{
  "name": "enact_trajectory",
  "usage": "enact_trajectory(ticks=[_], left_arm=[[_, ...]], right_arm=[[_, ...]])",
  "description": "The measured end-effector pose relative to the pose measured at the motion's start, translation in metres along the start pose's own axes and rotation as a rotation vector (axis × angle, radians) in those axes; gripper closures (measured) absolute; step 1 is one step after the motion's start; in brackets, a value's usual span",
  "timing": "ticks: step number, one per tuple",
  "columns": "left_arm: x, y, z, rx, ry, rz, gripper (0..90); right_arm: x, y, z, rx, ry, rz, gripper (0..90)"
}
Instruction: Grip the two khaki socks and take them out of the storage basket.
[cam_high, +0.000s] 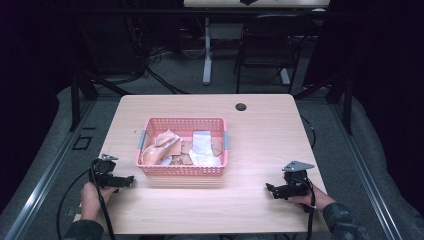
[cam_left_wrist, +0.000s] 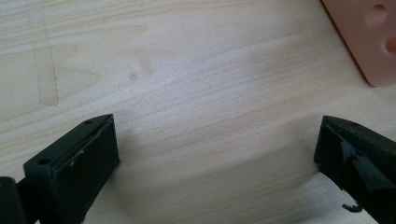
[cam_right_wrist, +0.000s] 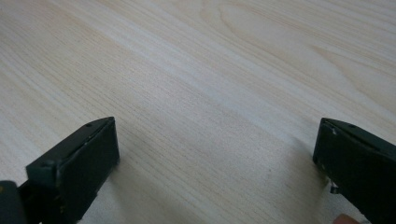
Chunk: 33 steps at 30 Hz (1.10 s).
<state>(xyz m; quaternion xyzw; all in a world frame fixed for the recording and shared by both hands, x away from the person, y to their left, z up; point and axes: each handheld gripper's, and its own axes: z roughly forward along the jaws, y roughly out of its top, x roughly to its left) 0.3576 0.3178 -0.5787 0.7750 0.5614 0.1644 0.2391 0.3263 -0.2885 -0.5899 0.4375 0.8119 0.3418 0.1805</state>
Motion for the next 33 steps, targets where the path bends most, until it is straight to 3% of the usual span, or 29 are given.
enact_trajectory(ticks=[14, 17, 20, 26, 33], left_arm=[[0.000, 0.003, -0.001, 0.044, -0.004, -0.001, 0.0], [0.003, 0.004, -0.004, 0.027, -0.059, -0.036, 0.0], [0.004, 0.005, -0.007, 0.025, -0.068, -0.045, 0.0], [0.003, 0.009, -0.021, 0.034, -0.026, -0.011, 0.0], [-0.001, 0.015, -0.035, 0.067, -0.034, 0.044, 0.0]], right_arm=[[0.000, 0.000, 0.000, 0.003, -0.003, 0.000, 0.0], [0.000, 0.000, 0.000, 0.002, -0.005, 0.000, 0.0], [0.000, 0.000, 0.000, 0.001, -0.005, 0.001, 0.0], [0.000, 0.000, 0.000, 0.001, -0.005, 0.001, 0.0], [0.000, 0.000, 0.000, 0.002, -0.005, 0.000, 0.0]])
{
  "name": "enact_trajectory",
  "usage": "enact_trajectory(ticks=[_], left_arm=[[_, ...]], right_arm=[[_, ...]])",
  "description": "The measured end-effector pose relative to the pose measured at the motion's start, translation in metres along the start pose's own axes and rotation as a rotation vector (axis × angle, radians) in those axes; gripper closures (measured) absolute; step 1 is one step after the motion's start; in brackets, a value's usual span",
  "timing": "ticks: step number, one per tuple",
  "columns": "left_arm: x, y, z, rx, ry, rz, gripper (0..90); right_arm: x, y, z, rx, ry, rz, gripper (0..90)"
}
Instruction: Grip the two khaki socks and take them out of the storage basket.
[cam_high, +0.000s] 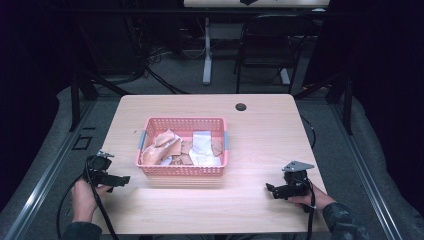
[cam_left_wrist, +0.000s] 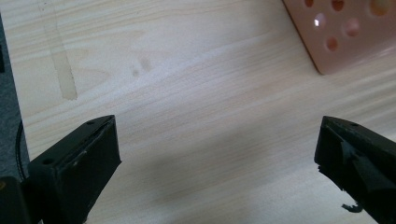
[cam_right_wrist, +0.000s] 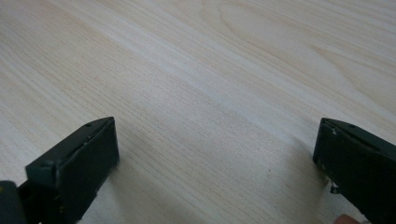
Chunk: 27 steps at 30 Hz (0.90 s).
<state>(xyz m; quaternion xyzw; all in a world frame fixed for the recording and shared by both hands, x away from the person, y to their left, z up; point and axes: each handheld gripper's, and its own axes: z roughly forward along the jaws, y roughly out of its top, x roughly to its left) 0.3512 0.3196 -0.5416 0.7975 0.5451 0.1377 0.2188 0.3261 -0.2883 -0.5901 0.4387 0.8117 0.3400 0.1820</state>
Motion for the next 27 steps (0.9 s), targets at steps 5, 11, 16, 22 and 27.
enact_trajectory(ticks=[5, 11, 16, 22, 27], left_arm=[[-0.004, 0.006, -0.011, -0.022, 0.002, 0.013, 0.0], [-0.009, 0.013, -0.024, -0.067, -0.015, 0.035, 0.0], [-0.013, 0.021, -0.032, -0.079, -0.027, 0.048, 0.0], [-0.016, 0.027, -0.036, -0.063, -0.035, 0.057, 0.0], [-0.017, 0.036, -0.042, -0.075, -0.051, 0.061, 0.0]], right_arm=[[0.000, 0.000, 0.000, 0.000, 0.000, 0.000, 0.0], [0.001, 0.000, 0.000, 0.000, -0.002, -0.001, 0.0], [0.001, -0.001, -0.001, -0.002, -0.007, 0.000, 0.0], [0.001, -0.001, -0.001, 0.001, -0.006, 0.002, 0.0], [0.001, -0.001, -0.001, -0.004, -0.007, -0.002, 0.0]])
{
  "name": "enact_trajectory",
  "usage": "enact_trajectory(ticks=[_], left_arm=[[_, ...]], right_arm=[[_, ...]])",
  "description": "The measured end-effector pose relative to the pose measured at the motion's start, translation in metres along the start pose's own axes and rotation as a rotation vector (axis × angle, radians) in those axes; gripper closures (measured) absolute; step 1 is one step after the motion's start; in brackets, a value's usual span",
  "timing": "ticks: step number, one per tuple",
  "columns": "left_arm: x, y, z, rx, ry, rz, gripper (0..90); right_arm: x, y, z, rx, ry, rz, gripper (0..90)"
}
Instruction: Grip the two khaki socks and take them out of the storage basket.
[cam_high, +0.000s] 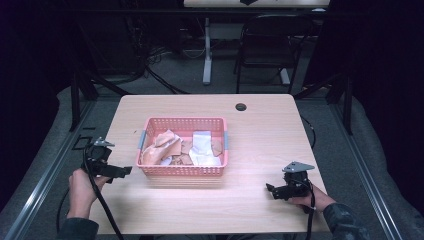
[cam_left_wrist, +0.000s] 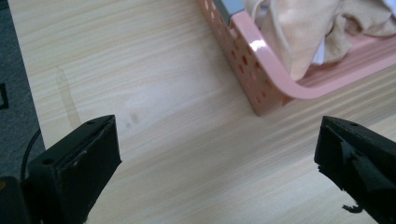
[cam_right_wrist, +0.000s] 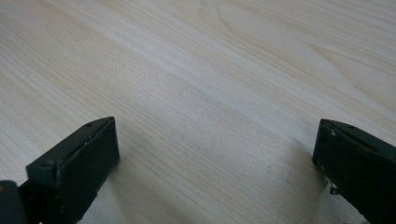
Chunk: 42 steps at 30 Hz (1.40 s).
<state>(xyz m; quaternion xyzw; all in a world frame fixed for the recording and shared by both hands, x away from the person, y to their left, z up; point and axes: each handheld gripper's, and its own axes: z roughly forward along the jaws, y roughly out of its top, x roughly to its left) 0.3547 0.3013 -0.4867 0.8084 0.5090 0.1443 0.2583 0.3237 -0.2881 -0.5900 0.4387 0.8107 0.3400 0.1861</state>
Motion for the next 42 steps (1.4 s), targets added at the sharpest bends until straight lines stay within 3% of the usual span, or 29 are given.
enact_trajectory(ticks=[9, 13, 23, 30, 33, 42], left_arm=[[-0.008, 0.034, -0.017, -0.044, -0.040, 0.051, 0.0], [-0.017, 0.050, -0.016, -0.028, -0.059, 0.087, 0.0], [-0.033, 0.083, 0.003, -0.007, -0.108, 0.146, 0.0], [-0.049, 0.092, 0.019, -0.022, -0.141, 0.185, 0.1], [-0.059, 0.096, 0.028, -0.007, -0.157, 0.212, 0.7], [-0.075, 0.109, 0.046, 0.052, -0.138, 0.282, 19.7]], right_arm=[[0.001, -0.001, -0.001, 0.005, -0.005, 0.008, 0.0], [0.001, -0.001, -0.001, 0.005, -0.005, 0.008, 0.0], [0.000, -0.001, -0.001, 0.004, 0.001, 0.009, 0.0], [0.000, -0.001, -0.001, 0.010, 0.001, 0.002, 0.0], [-0.001, 0.000, -0.001, 0.011, 0.001, -0.002, 0.0], [-0.001, 0.000, -0.001, 0.011, 0.001, -0.003, 0.0]])
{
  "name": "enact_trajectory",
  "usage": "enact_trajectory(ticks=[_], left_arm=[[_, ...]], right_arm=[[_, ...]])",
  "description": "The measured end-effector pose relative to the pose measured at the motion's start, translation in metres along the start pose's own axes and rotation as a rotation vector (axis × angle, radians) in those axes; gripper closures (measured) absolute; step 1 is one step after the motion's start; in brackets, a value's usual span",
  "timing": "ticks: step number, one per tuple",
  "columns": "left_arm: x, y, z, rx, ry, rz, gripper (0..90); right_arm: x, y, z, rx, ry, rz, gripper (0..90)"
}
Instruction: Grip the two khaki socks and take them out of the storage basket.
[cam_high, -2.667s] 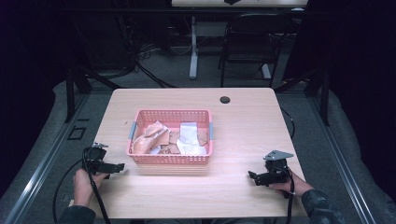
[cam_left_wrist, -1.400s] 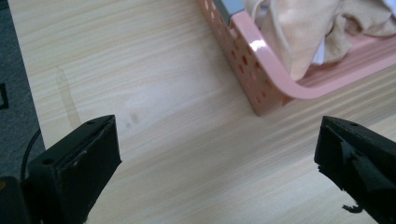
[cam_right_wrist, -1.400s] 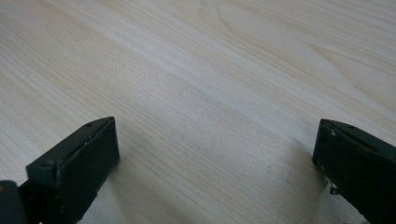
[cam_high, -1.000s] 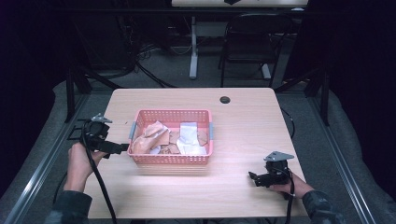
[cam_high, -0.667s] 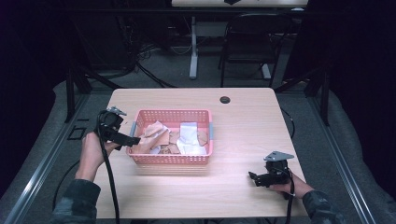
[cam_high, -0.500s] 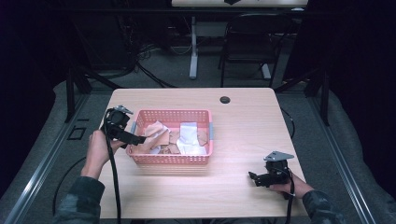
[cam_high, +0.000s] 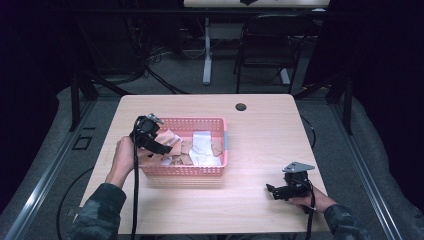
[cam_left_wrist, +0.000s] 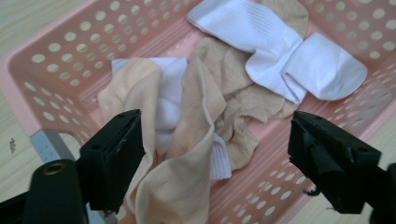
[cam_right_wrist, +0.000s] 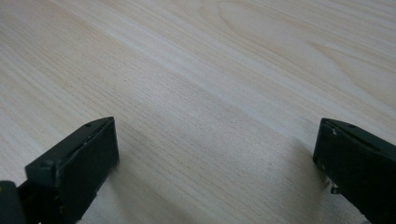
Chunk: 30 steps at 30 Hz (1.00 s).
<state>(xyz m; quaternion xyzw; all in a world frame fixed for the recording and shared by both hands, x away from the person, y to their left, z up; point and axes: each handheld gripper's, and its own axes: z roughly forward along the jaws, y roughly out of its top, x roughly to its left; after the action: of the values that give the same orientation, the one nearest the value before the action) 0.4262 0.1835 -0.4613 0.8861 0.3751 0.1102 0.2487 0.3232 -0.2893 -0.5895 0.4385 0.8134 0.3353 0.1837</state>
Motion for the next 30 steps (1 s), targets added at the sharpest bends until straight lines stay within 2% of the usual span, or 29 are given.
enact_trajectory(ticks=[3, 6, 7, 12, 16, 18, 23, 26, 30], left_arm=[[0.000, 0.002, 0.005, 0.030, 0.012, 0.003, 25.3], [0.002, 0.001, 0.009, 0.046, 0.026, -0.010, 38.7], [0.002, 0.001, 0.011, 0.049, 0.026, -0.013, 40.1], [0.002, 0.000, 0.017, 0.070, -0.005, -0.010, 52.3], [0.000, -0.003, 0.024, 0.117, 0.024, -0.015, 59.8], [0.002, -0.004, 0.026, 0.119, 0.009, -0.017, 66.4], [0.000, -0.005, 0.029, 0.133, 0.033, -0.013, 82.3], [0.001, -0.005, 0.028, 0.135, 0.033, -0.009, 87.6], [0.002, -0.006, 0.024, 0.121, 0.029, -0.004, 88.3]], right_arm=[[0.000, 0.000, 0.000, -0.001, 0.000, 0.000, 0.0], [0.000, 0.000, 0.000, -0.003, 0.001, 0.005, 0.0], [0.000, 0.000, 0.000, -0.003, 0.001, 0.005, 0.0], [0.000, 0.000, 0.000, -0.002, 0.001, 0.005, 0.0], [0.000, 0.000, 0.000, -0.003, 0.001, 0.005, 0.0], [0.000, 0.000, 0.000, -0.003, 0.001, 0.005, 0.0], [0.000, 0.000, 0.000, -0.003, 0.001, 0.005, 0.0], [0.000, 0.000, 0.000, -0.003, 0.001, 0.005, 0.0], [0.000, 0.000, 0.000, -0.003, 0.000, 0.005, 0.0]])
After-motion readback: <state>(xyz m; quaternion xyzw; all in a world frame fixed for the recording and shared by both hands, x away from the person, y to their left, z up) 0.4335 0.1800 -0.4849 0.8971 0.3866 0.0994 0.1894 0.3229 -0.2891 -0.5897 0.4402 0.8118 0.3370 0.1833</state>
